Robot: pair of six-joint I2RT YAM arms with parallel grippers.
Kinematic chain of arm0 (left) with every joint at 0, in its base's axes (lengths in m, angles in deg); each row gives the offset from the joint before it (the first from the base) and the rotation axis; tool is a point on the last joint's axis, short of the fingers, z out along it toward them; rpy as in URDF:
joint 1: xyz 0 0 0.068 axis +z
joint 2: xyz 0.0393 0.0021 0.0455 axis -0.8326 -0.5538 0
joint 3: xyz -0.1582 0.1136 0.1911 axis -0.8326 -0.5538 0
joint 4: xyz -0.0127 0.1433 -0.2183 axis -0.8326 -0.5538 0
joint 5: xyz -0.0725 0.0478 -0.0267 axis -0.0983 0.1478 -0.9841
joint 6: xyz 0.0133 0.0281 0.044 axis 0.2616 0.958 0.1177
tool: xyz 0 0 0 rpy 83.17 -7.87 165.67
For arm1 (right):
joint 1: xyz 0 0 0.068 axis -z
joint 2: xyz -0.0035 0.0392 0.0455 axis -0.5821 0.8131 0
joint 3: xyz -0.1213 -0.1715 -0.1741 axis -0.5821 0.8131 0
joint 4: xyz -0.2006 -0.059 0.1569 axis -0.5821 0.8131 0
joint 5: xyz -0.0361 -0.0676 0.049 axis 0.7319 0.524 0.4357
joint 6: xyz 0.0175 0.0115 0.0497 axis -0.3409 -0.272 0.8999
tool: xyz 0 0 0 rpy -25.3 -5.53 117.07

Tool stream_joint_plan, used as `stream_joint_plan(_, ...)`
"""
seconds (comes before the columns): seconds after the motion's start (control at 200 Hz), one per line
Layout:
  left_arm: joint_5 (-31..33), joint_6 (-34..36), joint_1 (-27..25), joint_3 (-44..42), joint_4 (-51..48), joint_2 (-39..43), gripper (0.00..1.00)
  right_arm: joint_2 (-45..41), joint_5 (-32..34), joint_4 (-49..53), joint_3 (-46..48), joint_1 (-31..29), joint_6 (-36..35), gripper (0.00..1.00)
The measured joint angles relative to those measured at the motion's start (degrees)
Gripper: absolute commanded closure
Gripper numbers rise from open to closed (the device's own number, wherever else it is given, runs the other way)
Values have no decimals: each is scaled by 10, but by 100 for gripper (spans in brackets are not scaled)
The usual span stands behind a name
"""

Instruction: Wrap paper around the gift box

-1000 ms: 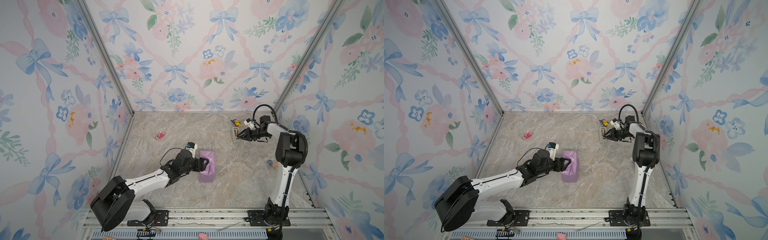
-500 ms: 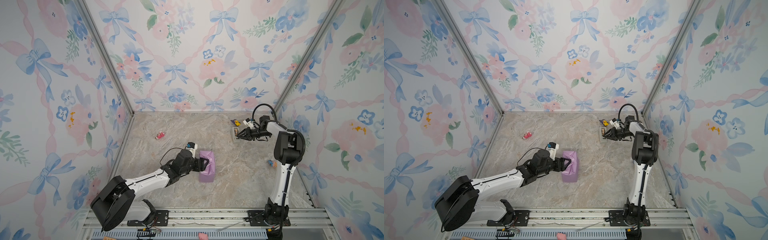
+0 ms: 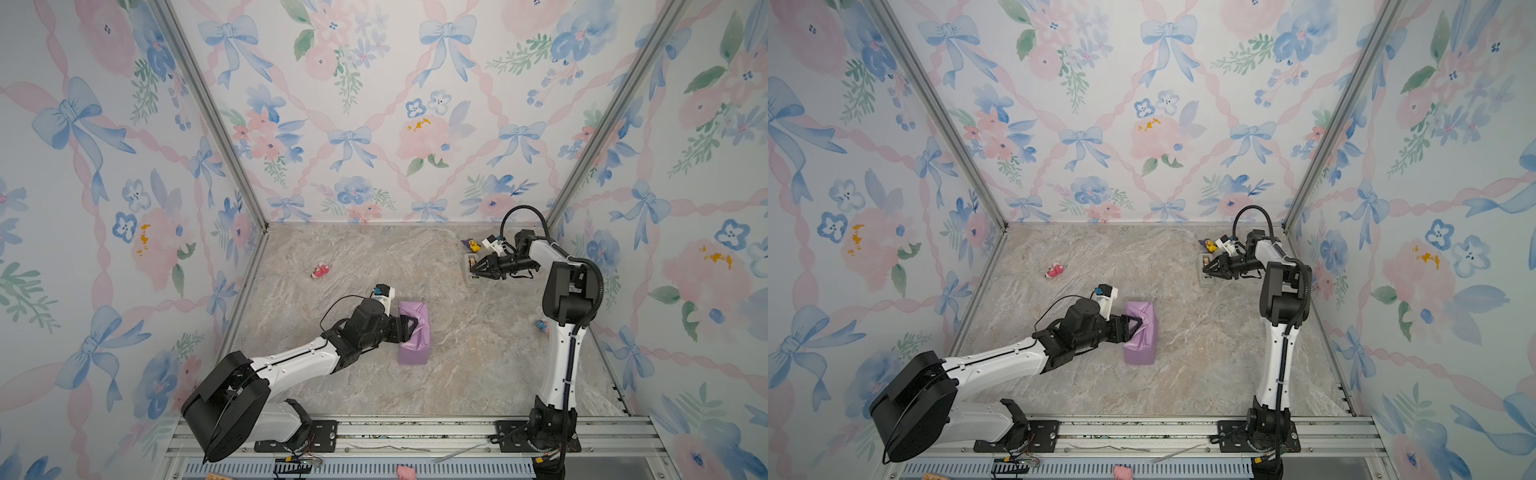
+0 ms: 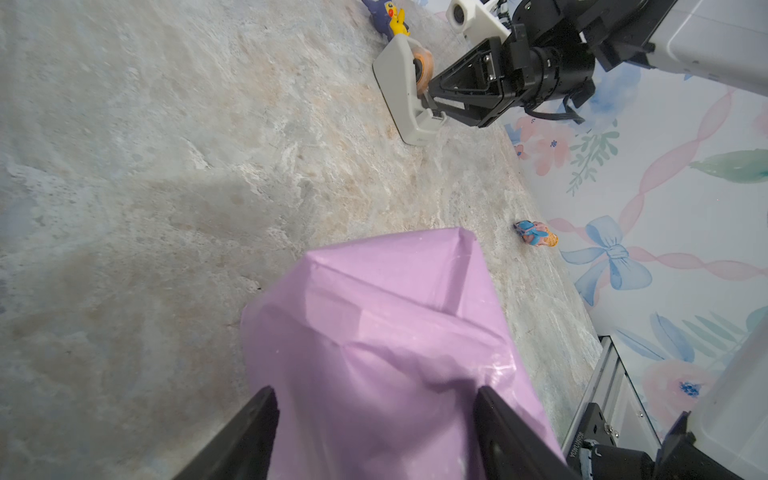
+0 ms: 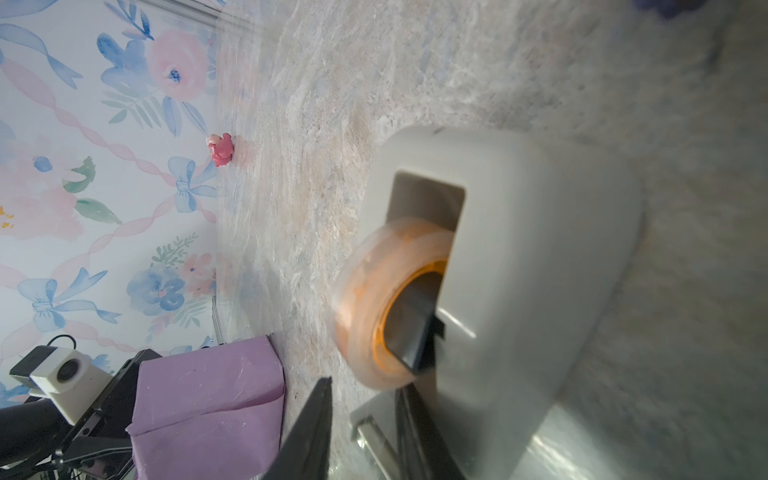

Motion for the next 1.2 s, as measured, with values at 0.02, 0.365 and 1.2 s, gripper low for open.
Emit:
stream_joint_plan(0.02, 0, 0, 0, 0, 0, 0, 24, 2, -1, 3, -2, 0, -2, 72)
stream_joint_plan(0.365, 1, 0, 0, 0, -1, 0, 24, 24, -26, 27, -25, 2, -21, 90)
stream_joint_plan(1.2, 14, 6, 0, -2, -1, 5, 24, -155, -75, -102, 202, 19, 81, 100)
